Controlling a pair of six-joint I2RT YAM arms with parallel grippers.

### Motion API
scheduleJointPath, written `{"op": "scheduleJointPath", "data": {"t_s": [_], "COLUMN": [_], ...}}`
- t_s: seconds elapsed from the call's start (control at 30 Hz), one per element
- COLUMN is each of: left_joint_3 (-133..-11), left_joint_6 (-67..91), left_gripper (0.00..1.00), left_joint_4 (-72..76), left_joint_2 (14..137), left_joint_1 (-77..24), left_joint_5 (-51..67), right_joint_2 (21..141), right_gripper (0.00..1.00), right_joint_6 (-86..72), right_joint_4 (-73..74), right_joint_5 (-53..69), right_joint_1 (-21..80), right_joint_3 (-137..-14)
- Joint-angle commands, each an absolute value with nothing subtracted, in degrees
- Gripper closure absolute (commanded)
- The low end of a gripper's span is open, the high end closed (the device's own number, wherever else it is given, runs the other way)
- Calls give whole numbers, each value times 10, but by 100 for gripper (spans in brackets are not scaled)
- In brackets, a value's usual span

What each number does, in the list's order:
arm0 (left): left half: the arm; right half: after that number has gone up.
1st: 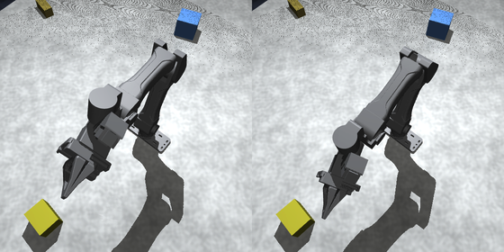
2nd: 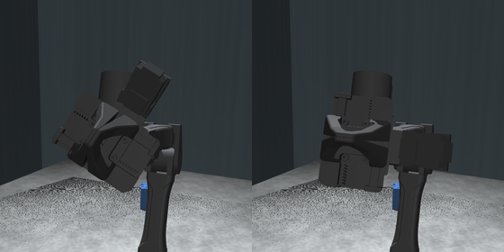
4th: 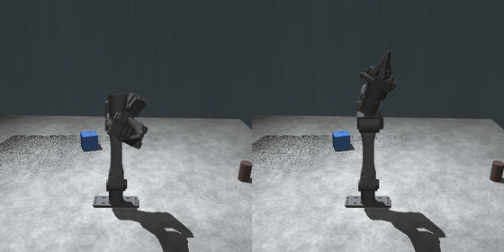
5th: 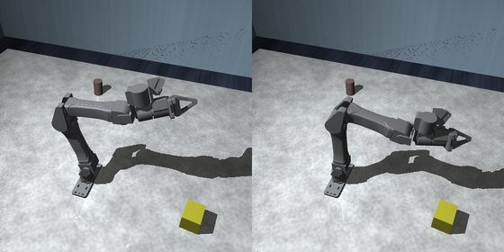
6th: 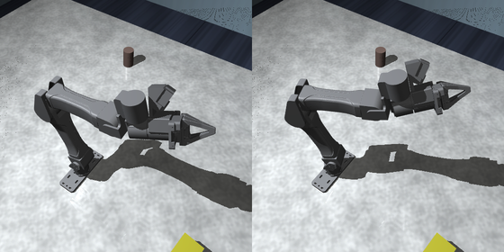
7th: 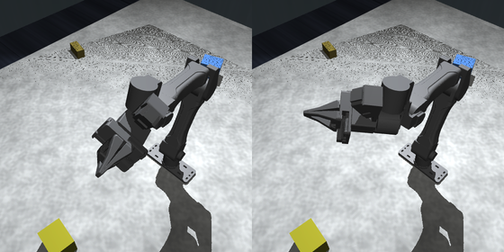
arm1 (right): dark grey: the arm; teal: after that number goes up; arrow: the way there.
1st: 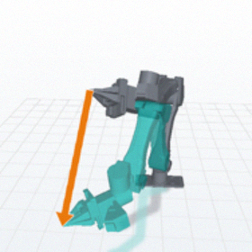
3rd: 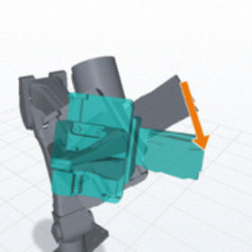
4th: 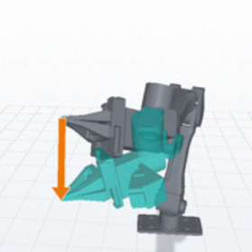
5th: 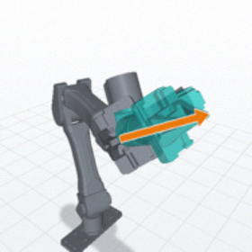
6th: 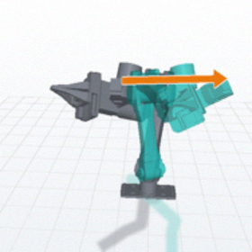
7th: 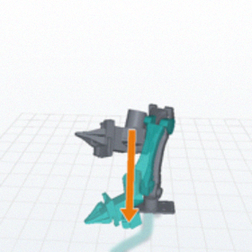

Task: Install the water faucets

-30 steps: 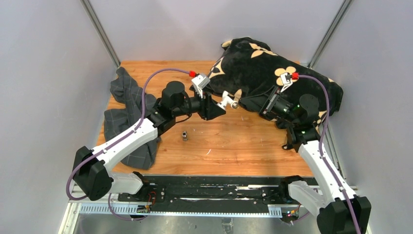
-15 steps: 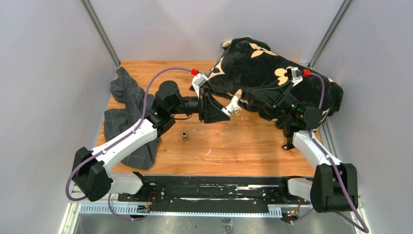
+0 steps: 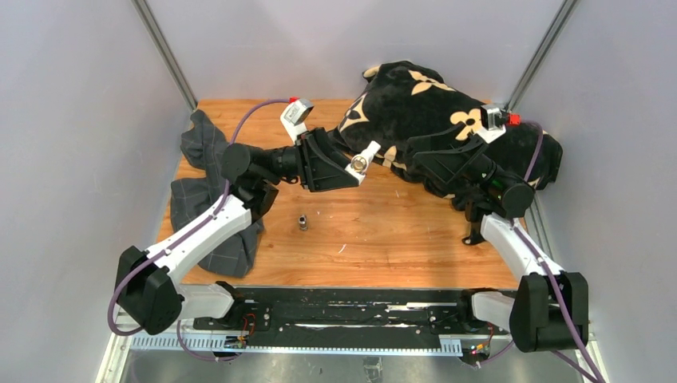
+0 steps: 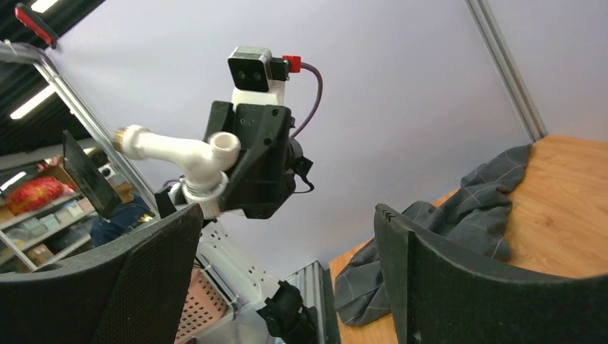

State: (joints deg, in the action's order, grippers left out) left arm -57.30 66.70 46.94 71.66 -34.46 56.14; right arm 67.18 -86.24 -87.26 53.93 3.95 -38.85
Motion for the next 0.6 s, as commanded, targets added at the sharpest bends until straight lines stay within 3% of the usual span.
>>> {"op": "scheduleJointPath", "data": {"t_s": [0.0, 0.07, 0.13, 0.33, 0.57], "left_joint_3": [-585, -591, -602, -612, -633], "left_joint_6": [884, 993, 1052, 1064, 1083], "left_gripper": [100, 100, 100, 100, 100], "left_joint_4": [750, 866, 887, 887, 887], "left_joint_2": [739, 767, 786, 778, 773], "left_joint_1": [-337, -332, -331, -330, -330], "left_joint_5": [587, 575, 578, 591, 596], "right_joint_2": [653, 656, 672, 722, 784], "right_gripper": [12, 10, 9, 2, 1], "right_joint_6": [-777, -750, -749, -751, -742], "right_joint_4": [-910, -910, -909, -909, -910], "right_joint_5": [527, 543, 564, 593, 604], "right_joint_1": [79, 107, 122, 157, 205], "right_joint_3": [-422, -447, -482, -557, -655]}}
